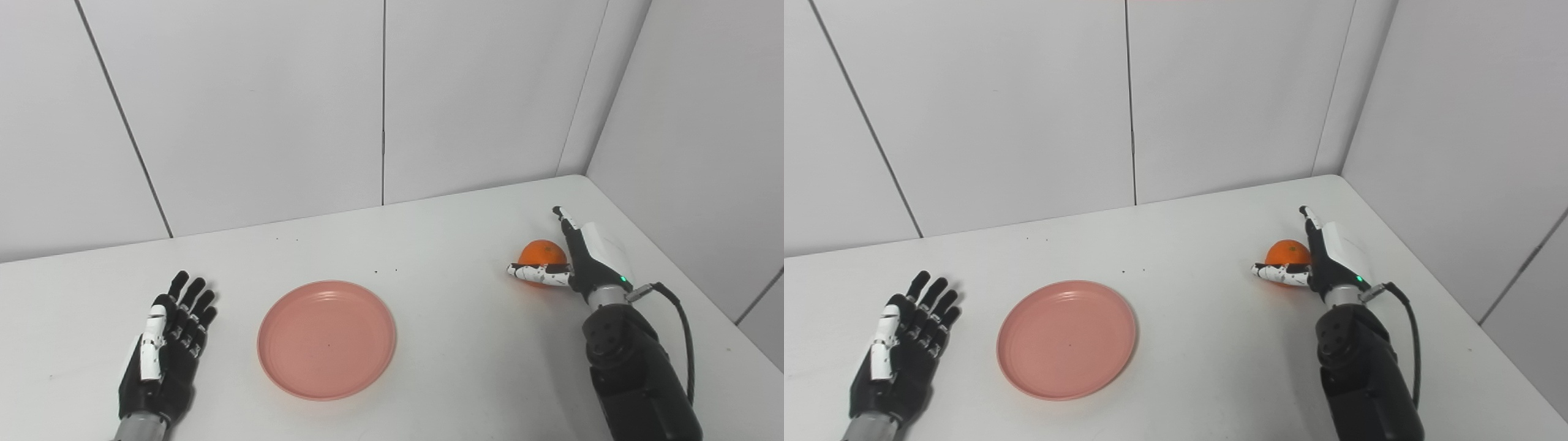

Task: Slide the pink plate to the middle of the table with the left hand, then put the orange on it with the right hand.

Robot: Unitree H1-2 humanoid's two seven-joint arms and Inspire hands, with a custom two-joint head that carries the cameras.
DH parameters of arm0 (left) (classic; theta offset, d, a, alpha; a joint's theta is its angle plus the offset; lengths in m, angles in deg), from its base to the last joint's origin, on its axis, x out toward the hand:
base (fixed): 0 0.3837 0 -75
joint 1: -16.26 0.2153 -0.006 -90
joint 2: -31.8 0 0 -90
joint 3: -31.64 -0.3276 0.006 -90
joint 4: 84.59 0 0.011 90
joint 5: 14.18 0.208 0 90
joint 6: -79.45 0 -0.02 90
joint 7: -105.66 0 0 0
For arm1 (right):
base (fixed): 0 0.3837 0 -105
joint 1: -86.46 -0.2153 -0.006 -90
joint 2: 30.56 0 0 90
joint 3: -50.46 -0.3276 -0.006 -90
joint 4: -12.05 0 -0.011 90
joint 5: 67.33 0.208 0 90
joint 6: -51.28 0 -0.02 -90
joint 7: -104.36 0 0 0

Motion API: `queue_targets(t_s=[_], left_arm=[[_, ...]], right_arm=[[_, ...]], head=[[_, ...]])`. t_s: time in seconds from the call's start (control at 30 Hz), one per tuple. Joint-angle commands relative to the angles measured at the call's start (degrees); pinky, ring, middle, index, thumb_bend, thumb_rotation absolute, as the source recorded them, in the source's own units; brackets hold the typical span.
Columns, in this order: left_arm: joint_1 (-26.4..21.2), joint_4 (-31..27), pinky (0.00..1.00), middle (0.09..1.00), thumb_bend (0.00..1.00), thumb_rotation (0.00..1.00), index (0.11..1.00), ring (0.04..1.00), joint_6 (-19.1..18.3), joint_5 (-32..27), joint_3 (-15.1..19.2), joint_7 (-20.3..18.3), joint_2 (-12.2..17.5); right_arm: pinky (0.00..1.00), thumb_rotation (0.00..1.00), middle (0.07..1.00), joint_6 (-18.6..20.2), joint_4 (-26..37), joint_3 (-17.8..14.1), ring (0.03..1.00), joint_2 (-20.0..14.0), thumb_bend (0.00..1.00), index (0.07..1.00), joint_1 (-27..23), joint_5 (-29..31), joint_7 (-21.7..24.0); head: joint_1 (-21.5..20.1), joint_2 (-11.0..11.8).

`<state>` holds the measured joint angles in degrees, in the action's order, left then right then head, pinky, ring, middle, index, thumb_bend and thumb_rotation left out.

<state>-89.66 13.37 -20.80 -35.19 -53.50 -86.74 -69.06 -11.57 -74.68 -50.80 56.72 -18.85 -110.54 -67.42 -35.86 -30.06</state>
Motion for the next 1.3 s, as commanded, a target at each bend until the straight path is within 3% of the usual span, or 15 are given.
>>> queue_targets(t_s=[0.0,0.37,0.47,0.5,0.6,0.67,0.8,1.07,1.13,1.27], left_arm=[[-0.43,-0.37,1.0,0.978,0.32,1.0,0.975,0.976,-0.91,0.04,0.19,0.0,0.5],[-0.41,-0.52,1.0,0.975,0.32,1.0,0.975,0.97,-0.94,-0.01,0.27,-0.02,0.53],[-0.43,-0.58,1.0,0.977,0.31,1.0,0.976,0.972,-1.07,0.1,0.26,0.13,0.49],[-0.43,-0.51,1.0,0.974,0.31,1.0,0.974,0.968,-0.96,0.21,0.21,0.08,0.53],[-0.36,-0.79,1.0,0.971,0.32,1.0,0.97,0.965,-1.21,0.11,0.2,0.11,0.47],[-0.2,-1.43,1.0,0.969,0.32,1.0,0.967,0.965,-1.7,0.01,0.22,0.34,0.33],[-0.1,-1.84,1.0,0.972,0.32,1.0,0.97,0.968,-2.01,-0.03,0.28,0.55,0.14],[-0.05,-2.22,0.99,0.965,0.32,1.0,0.964,0.96,-2.12,0.44,0.18,0.59,0.15],[-0.04,-2.16,0.98,0.962,0.32,1.0,0.96,0.955,-1.98,0.65,0.15,0.65,0.16],[-0.03,-2.29,1.0,0.971,0.32,1.0,0.966,0.966,-2.41,0.25,0.24,0.55,0.1]], right_arm=[[0.78,0.4,0.911,-0.25,0.59,-0.09,0.882,-1.18,0.94,0.917,-2.54,-0.16,-1.11],[0.75,0.4,0.898,-0.25,-1.9,0.01,0.862,-1.43,0.94,0.888,-3.08,1.37,-1.16],[0.68,0.38,0.856,-0.25,-1.79,-0.38,0.807,-1.24,0.94,0.875,-3.01,2.0,-1.32],[0.56,0.37,0.774,-0.25,-1.69,-0.57,0.702,-1.15,0.93,0.867,-2.97,2.36,-1.42],[0.55,0.34,0.775,-0.25,-1.63,-0.83,0.697,-1.22,0.91,0.85,-2.89,2.88,-1.47],[0.63,0.3,0.801,-0.25,-1.59,-0.87,0.742,-1.32,0.88,0.81,-2.84,2.99,-1.38],[0.62,0.21,0.768,-0.27,-2.11,-0.61,0.717,-1.69,0.83,0.735,-2.9,3.26,-1.97],[0.5,0.13,0.608,-0.27,-3.22,-0.56,0.563,-2.4,0.69,0.594,-3.07,2.17,-2.49],[0.45,0.14,0.562,-0.31,-3.3,-0.43,0.515,-2.59,0.55,0.513,-2.98,2.64,-3.41],[0.43,0.14,0.532,-0.44,-2.63,-0.6,0.489,-2.41,0.51,0.491,-3.0,4.13,-4.83]], head=[[0.06,-0.08],[0.09,-0.28],[0.35,-0.4],[0.35,-0.4],[0.34,-0.43],[0.39,-0.48],[0.52,-0.62],[0.69,-0.75],[0.69,-0.83],[0.69,-0.83]])
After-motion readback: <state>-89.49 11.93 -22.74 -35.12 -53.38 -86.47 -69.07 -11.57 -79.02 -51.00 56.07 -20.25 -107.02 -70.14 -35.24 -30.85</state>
